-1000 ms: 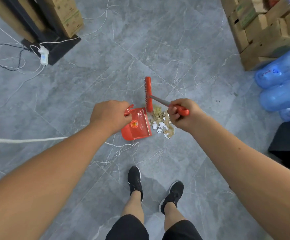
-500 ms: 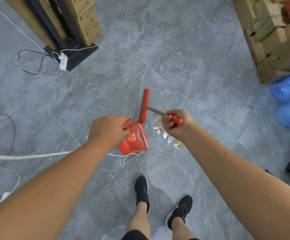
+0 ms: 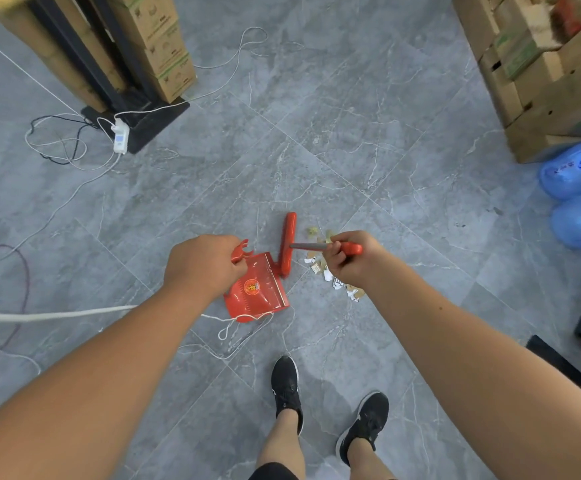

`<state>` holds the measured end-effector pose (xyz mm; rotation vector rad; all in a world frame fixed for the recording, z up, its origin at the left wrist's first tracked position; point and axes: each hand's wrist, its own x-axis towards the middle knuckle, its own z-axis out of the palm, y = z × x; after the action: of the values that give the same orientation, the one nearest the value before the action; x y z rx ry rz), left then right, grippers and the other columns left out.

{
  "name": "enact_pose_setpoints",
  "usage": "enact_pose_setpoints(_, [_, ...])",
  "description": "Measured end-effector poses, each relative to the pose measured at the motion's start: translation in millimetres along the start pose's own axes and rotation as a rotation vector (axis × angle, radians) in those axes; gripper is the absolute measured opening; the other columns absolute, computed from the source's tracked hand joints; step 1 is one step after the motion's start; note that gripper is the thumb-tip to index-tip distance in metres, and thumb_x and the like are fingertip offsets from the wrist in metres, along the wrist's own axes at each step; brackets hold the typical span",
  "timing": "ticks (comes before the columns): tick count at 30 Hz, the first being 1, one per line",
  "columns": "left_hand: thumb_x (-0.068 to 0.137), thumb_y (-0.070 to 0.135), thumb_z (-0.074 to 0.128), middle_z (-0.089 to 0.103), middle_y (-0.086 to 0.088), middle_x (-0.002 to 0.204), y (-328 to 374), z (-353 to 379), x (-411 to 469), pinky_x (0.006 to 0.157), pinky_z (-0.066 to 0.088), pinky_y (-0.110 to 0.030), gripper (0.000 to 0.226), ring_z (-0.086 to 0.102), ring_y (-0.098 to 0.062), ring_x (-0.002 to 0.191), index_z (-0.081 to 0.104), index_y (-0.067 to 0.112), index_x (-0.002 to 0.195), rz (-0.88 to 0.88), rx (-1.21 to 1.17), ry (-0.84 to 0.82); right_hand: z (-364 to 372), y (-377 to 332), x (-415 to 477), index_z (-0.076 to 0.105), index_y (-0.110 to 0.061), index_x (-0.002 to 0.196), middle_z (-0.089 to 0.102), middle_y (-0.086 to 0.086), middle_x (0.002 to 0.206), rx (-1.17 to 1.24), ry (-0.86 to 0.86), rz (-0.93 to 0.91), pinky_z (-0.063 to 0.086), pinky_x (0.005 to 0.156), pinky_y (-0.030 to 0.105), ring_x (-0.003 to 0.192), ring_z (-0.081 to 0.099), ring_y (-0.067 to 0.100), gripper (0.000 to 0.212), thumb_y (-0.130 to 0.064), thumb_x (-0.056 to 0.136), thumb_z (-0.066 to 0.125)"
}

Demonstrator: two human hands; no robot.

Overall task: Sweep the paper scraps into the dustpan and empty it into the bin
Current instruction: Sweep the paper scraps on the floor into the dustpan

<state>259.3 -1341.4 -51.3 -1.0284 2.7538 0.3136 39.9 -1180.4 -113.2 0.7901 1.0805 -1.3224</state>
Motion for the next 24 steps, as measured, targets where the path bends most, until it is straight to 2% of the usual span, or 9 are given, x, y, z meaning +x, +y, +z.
enact_pose_setpoints(2, [0.082,0.049,0.060,0.060,0.006,0.071,2,0,1,0.059,0.040,-0.030,0.025,0.062,-0.022,0.074,0.055,0.026,0.074,-0.003,0.007,-0.002,-7,-4,-2,0.042,-0.015,0.124,0.031,-0.002,0.042,0.005,0.027,0.005,0.033,0.029,0.016,0.033,0.049,0.011,0.031,-0.004,0.095,0.045])
enact_pose_setpoints(6, [0.082,0.048,0.060,0.061,0.005,0.070,5,-2,1,0.059,0.045,-0.029,0.026,0.060,-0.023,0.071,0.053,0.026,0.071,-0.039,-0.002,0.001,-30,-20,-4,0.041,-0.011,0.118,0.027,-0.005,0.071,-0.035,0.042,0.042,0.033,0.028,0.017,0.033,0.048,0.011,0.024,-0.006,0.094,0.046])
enact_pose_setpoints(9, [0.082,0.048,0.061,0.060,0.004,0.070,13,-6,3,0.057,0.041,-0.029,0.025,0.059,-0.024,0.070,0.058,0.024,0.075,-0.036,0.014,0.002,-46,-30,-9,0.045,-0.003,0.116,0.021,-0.007,0.077,-0.036,0.005,0.056,0.032,0.027,0.016,0.032,0.047,0.010,0.018,-0.009,0.099,0.042])
enact_pose_setpoints(12, [0.081,0.048,0.061,0.059,0.004,0.067,25,-8,6,0.055,0.040,-0.028,0.027,0.059,-0.024,0.068,0.059,0.022,0.074,-0.011,0.031,0.008,-62,-33,-13,0.048,0.000,0.112,0.027,-0.005,0.074,-0.023,0.004,0.060,0.031,0.027,0.016,0.032,0.046,0.010,0.017,-0.009,0.100,0.040])
enact_pose_setpoints(16, [0.082,0.047,0.061,0.053,0.005,0.062,47,-9,12,0.055,0.038,-0.028,0.028,0.056,-0.023,0.065,0.053,0.023,0.069,0.019,0.046,-0.012,-85,-34,-11,0.044,-0.010,0.118,0.030,-0.003,0.073,0.008,0.054,0.043,0.033,0.028,0.017,0.034,0.048,0.012,0.022,-0.006,0.096,0.043])
enact_pose_setpoints(20, [0.081,0.045,0.059,0.052,0.006,0.062,74,-12,18,0.053,0.033,-0.028,0.028,0.059,-0.024,0.068,0.048,0.026,0.064,0.056,0.054,-0.012,-110,-35,-16,0.046,-0.010,0.122,0.033,-0.001,0.072,0.002,0.084,0.035,0.034,0.029,0.017,0.035,0.049,0.012,0.027,-0.007,0.095,0.047])
enact_pose_setpoints(24, [0.081,0.046,0.059,0.058,0.005,0.068,107,-16,22,0.057,0.039,-0.029,0.023,0.061,-0.024,0.074,0.057,0.024,0.074,0.110,0.074,0.010,-135,-39,-27,0.046,-0.011,0.117,0.027,-0.001,0.073,-0.005,0.083,0.025,0.033,0.029,0.017,0.034,0.048,0.012,0.022,-0.007,0.095,0.046])
